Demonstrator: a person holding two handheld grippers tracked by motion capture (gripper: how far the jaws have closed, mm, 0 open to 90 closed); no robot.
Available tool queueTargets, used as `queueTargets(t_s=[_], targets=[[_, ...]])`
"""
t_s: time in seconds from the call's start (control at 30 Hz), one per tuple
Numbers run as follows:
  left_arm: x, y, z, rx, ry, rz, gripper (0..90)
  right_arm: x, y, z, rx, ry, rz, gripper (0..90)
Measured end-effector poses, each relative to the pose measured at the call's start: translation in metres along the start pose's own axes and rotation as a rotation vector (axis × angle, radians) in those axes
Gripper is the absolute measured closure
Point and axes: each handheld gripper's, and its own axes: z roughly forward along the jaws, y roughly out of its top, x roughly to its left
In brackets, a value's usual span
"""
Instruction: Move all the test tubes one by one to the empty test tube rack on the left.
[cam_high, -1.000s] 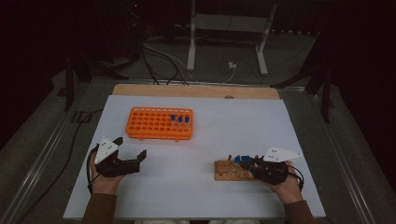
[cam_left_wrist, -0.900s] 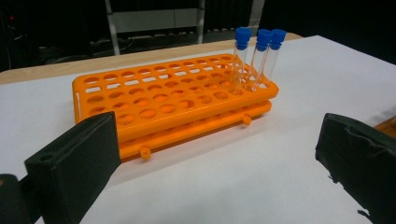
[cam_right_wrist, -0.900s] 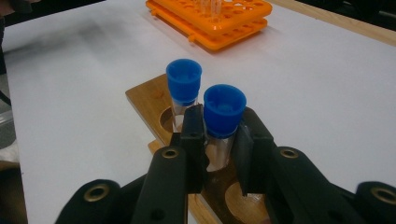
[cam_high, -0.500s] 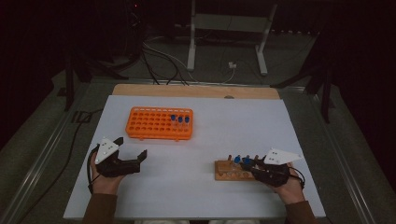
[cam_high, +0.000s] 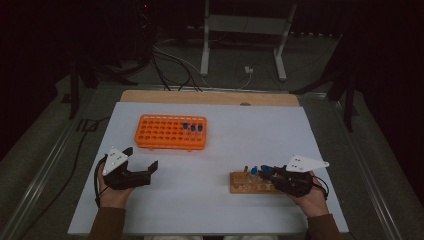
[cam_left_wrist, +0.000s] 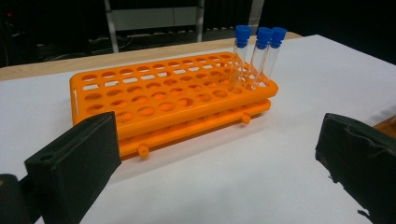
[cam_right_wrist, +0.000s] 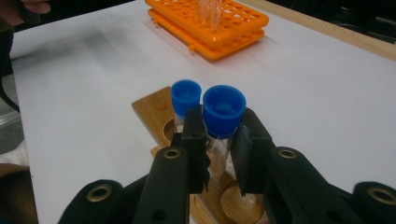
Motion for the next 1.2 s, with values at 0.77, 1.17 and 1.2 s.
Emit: queueTargets(t_s=[0.77,1.17,1.2], targets=[[-0.003,0.000,0.003,-0.001,0.000,0.007,0.7,-0.006,0.033,-0.032,-0.102,0.013,-0.017,77.0],[-0.007,0.010,0.002,-0.017,-0.001,0.017,0.7,-0.014,0.055,-0.019,-0.115,-0.038,0.017,77.1],[-0.008,0.010,0.001,-0.018,-0.004,0.016,0.7,-0.014,0.057,-0.017,-0.116,-0.040,0.020,77.1]])
